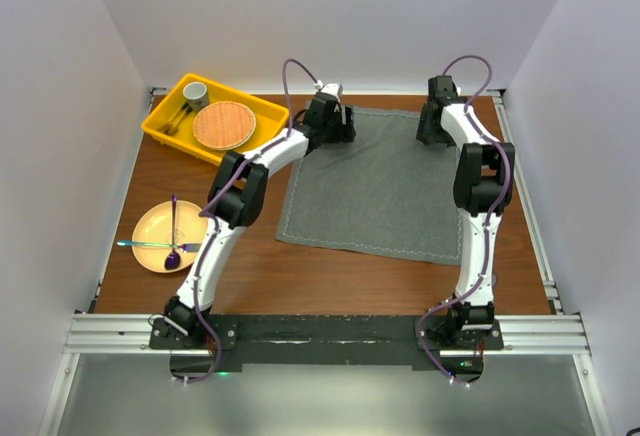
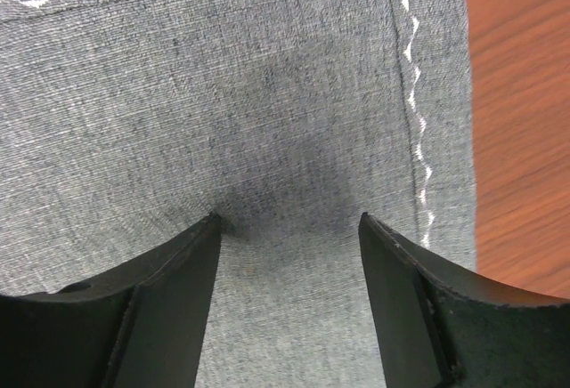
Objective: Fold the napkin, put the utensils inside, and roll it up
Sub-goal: Flatten the napkin out
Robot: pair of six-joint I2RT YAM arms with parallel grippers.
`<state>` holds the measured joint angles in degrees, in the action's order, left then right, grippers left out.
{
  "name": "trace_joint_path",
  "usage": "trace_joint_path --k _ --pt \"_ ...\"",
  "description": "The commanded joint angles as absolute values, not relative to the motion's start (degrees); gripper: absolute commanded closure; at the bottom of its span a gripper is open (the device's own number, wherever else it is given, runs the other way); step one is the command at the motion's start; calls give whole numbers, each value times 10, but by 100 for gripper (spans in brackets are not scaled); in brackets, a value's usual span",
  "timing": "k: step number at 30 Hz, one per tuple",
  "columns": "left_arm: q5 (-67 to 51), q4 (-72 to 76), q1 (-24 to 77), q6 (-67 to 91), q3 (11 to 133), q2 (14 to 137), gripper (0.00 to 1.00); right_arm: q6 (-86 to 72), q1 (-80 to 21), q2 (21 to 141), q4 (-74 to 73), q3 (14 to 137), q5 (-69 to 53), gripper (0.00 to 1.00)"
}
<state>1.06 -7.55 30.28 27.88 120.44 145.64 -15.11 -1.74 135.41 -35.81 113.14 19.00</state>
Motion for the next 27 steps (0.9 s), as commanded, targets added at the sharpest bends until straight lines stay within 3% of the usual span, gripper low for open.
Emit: trace_joint_path --k 1,4,9,15,19,21,22,25,27 --pt "25 -140 306 266 1262 1370 20 -116 -18 1371 -472 1221 216 30" --pt "38 -187 306 258 1273 1320 19 -119 -27 1333 -503 1225 218 28" --pt "83 -275 305 263 1212 1192 19 -128 -96 1209 -504 1111 164 26" --pt "98 -324 305 278 1008 966 19 -116 -256 1092 -491 979 95 26" --pt "112 -330 303 303 831 802 19 -113 -355 1069 -470 933 36 27" --pt "129 -361 303 315 802 727 19 -114 -400 1073 -455 920 23 27" --pt "132 -372 301 325 782 704 19 -115 -413 1086 -450 921 17 28" --pt "142 -403 302 340 753 631 19 -110 -461 1132 -455 967 11 48" --pt "149 -423 302 346 743 595 19 -108 -491 1159 -462 989 13 52"
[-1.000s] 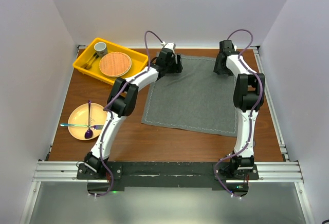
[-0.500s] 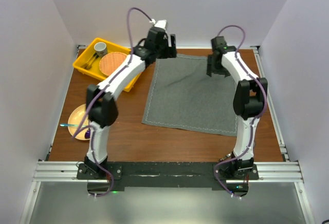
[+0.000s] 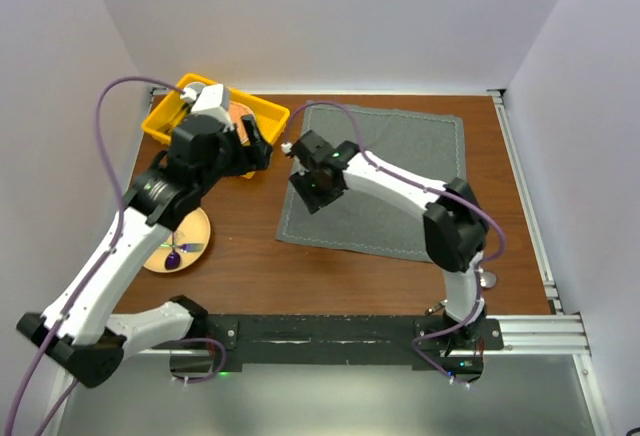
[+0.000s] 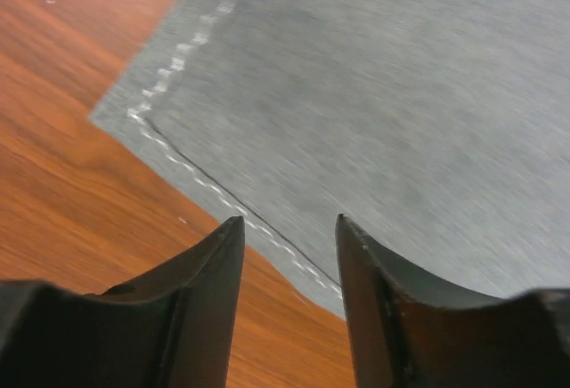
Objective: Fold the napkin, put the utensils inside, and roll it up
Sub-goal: Flatten the napkin out, then fold the napkin
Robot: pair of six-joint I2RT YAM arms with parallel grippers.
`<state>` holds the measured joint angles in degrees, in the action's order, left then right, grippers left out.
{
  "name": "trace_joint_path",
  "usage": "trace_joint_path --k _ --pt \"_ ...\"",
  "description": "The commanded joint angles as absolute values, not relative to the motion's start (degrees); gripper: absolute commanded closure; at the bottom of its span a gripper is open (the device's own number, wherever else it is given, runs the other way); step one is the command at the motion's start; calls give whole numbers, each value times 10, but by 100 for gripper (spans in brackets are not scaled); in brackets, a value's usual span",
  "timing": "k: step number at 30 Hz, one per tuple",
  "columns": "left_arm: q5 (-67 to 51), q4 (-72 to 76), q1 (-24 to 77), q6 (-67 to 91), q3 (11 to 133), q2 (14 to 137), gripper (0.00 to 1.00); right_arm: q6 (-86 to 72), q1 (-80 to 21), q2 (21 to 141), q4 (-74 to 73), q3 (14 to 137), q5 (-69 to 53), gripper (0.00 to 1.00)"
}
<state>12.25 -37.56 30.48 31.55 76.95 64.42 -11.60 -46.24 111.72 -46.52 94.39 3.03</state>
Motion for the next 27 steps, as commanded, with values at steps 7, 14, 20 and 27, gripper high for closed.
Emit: trace_joint_path --k 7,14,20,27 --pt "156 -446 301 357 729 565 20 -101 -556 1244 -478 1070 24 41" --pt "160 -441 301 345 736 570 19 -99 -585 1279 -475 1087 28 41" --pt "157 -438 301 334 745 581 20 -105 -598 1291 -468 1089 37 49" --pt "147 -433 301 332 742 580 19 -82 -599 1303 -448 1085 47 46"
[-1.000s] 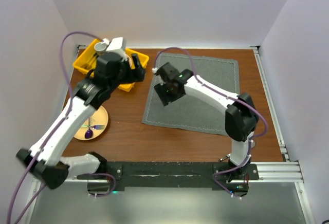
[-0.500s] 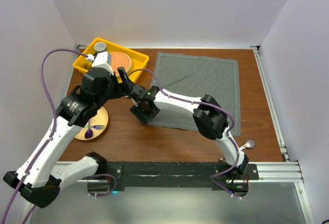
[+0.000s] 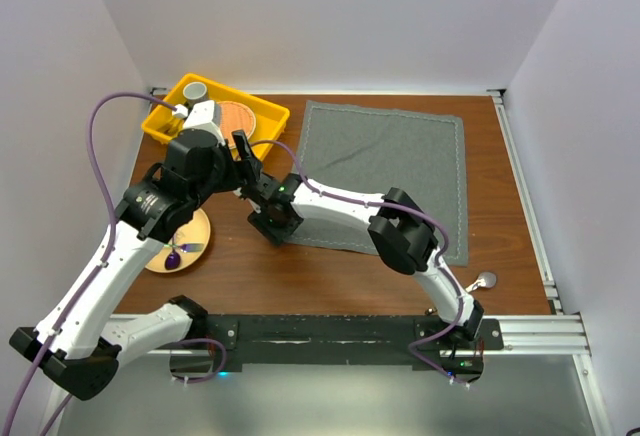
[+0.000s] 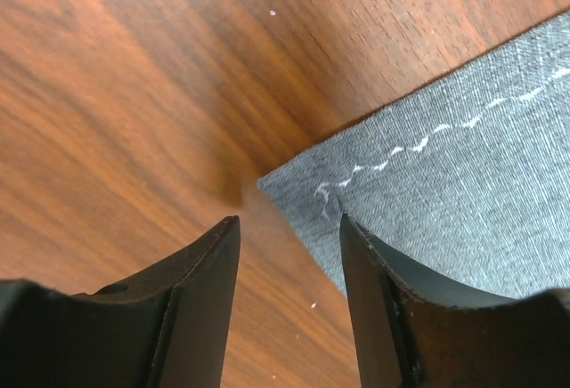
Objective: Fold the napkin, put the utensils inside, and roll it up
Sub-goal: Fold the napkin
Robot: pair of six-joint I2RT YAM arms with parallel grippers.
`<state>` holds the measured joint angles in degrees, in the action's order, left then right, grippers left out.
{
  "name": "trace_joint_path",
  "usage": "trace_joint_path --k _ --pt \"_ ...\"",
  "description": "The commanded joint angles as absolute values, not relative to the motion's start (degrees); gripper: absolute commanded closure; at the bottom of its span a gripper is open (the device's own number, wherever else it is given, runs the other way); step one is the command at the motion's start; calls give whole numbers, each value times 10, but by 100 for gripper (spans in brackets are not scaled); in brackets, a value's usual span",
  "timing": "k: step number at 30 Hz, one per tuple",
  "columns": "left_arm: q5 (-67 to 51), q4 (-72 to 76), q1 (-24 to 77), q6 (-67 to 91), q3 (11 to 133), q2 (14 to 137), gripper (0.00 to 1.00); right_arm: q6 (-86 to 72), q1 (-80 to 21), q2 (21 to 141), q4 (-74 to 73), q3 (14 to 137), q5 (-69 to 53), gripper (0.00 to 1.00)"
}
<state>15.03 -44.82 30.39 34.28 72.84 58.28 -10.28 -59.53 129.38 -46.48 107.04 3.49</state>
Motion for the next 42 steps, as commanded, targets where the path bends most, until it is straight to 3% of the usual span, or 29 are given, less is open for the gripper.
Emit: trace_joint_path --k 1,12,18,25,34,42 --pt "147 -434 301 331 743 580 19 -78 -598 1305 -447 1085 47 46" --pt "151 -435 301 330 740 572 16 -70 -598 1325 -439 1066 66 50" --pt "158 -434 301 330 745 572 16 -76 -601 1292 -410 1001 77 73" --pt "164 -433 301 336 737 567 16 -121 -603 1246 -417 1008 4 99" --pt "156 -423 301 338 734 573 16 -204 -603 1222 -440 1057 -102 100" --pt "156 -425 301 328 730 571 16 -230 -548 1140 -454 1013 -81 100"
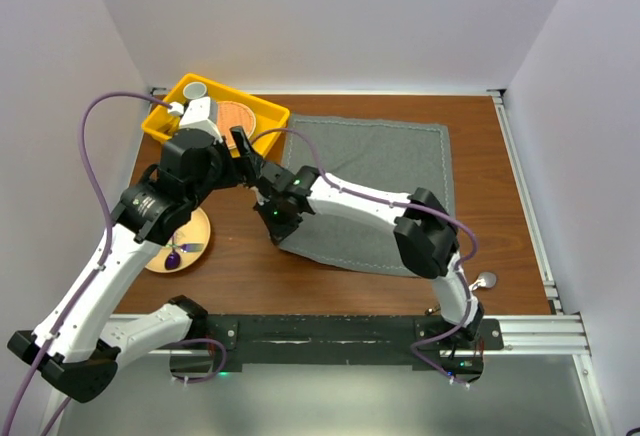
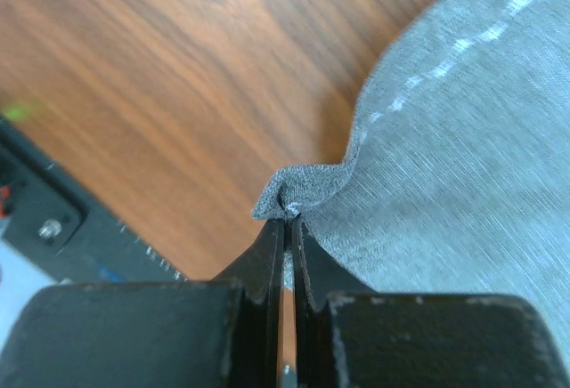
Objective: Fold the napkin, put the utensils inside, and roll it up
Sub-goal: Fold the napkin
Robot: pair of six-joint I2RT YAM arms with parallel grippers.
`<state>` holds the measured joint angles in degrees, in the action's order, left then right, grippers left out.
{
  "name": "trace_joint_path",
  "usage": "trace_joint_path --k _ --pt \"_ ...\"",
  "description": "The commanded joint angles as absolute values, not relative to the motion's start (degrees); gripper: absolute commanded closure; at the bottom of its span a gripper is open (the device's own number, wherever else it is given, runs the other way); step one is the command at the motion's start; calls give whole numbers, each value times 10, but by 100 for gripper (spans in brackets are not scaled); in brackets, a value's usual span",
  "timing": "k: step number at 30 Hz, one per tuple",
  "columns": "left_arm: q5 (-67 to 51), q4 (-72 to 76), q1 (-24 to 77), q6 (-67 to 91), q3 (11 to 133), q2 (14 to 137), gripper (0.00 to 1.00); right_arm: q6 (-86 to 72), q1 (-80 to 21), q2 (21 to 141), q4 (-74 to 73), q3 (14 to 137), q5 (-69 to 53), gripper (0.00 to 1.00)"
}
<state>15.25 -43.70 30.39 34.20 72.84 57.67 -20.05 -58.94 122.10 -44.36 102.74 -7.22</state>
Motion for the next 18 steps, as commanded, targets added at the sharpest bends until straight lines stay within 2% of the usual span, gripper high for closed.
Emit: trace_joint_path --k 1,7,14,18 --pt "157 -423 301 326 728 571 16 -231 -535 1130 -453 1006 -75 100" --pt "151 -411 301 311 717 574 16 -202 -379 1089 -448 966 -42 100" --pt "134 -398 301 294 715 586 16 -142 -201 1135 -447 1008 -21 100" --pt "130 -387 301 281 703 582 16 -129 -144 1172 -431 1034 -20 100"
